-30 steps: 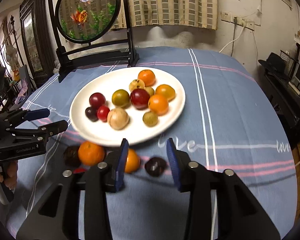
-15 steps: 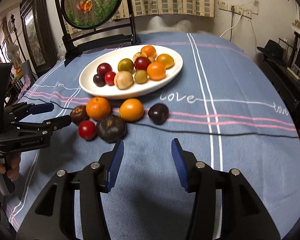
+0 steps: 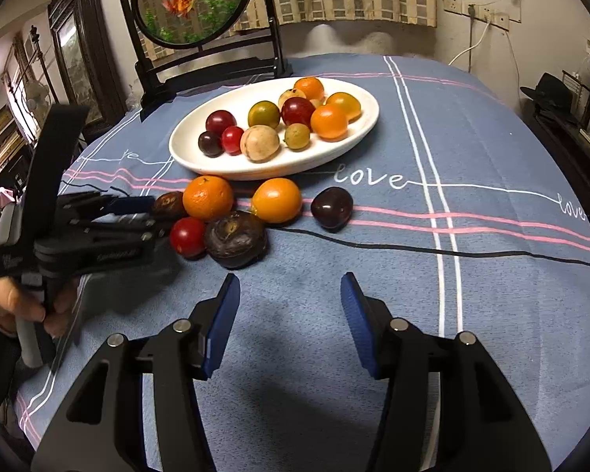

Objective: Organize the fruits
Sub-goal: 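Grasp the large dark brown fruit with the left tool while the right tool grasps another, then place both dark brown fruits on the white plate and open both tools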

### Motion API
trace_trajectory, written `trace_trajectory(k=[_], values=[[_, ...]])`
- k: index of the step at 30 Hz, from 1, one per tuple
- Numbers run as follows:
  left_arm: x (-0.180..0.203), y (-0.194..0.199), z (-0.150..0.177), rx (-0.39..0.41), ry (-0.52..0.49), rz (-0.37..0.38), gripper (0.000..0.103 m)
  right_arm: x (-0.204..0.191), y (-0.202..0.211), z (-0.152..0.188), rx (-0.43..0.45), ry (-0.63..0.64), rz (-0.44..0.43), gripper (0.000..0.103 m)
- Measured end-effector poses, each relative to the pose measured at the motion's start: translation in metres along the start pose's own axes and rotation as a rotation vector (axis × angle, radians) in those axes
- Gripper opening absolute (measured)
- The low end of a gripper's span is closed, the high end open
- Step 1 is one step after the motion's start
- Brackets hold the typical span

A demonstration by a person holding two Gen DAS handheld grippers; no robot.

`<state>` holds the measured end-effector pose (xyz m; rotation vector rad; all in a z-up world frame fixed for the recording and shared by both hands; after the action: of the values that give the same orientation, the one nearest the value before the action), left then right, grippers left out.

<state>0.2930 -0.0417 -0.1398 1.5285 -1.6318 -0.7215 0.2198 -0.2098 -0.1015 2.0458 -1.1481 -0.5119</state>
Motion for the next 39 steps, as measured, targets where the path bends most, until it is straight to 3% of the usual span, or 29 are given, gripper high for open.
trace_trajectory(k=[4,12,18,19,21,26,32,39], values=[[0.005,0.002,0.000,-0.003,-0.028,0.025,0.042,-0.008,-0.004,-0.002,-0.022,0.037,0.001,0.054],[-0.021,0.017,0.001,0.007,0.033,0.031,0.042,-0.031,-0.038,-0.013,-0.117,0.186,0.052,0.053],[-0.030,0.027,0.000,0.018,0.041,0.031,0.042,-0.041,-0.059,-0.029,-0.126,0.208,0.054,0.053],[-0.030,0.028,0.000,0.018,0.040,0.033,0.042,-0.040,-0.060,-0.031,-0.127,0.205,0.058,0.048],[-0.030,0.031,0.000,0.023,0.038,0.034,0.042,-0.038,-0.060,-0.032,-0.130,0.191,0.077,0.047],[-0.027,0.046,-0.006,0.054,0.019,0.038,0.042,-0.033,-0.029,-0.037,-0.065,0.169,0.083,0.047],[-0.006,0.062,-0.037,0.109,-0.023,0.059,0.042,-0.002,0.007,-0.065,0.051,0.128,0.131,0.047],[0.017,0.038,-0.096,0.141,-0.024,0.052,0.042,0.017,-0.029,-0.112,0.075,0.137,0.131,0.047]])
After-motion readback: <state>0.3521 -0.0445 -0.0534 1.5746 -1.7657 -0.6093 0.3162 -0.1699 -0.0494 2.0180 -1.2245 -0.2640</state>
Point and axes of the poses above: each gripper's, at about its wrist camera, not at the fingertips, and y roughly against the way its jaws point, x to its right, z to its underside, the point moved 10 cm from there along -y, roughly the way its jaws point, and after that the axes turned 15 degrees about y, right-handed, at the moved point
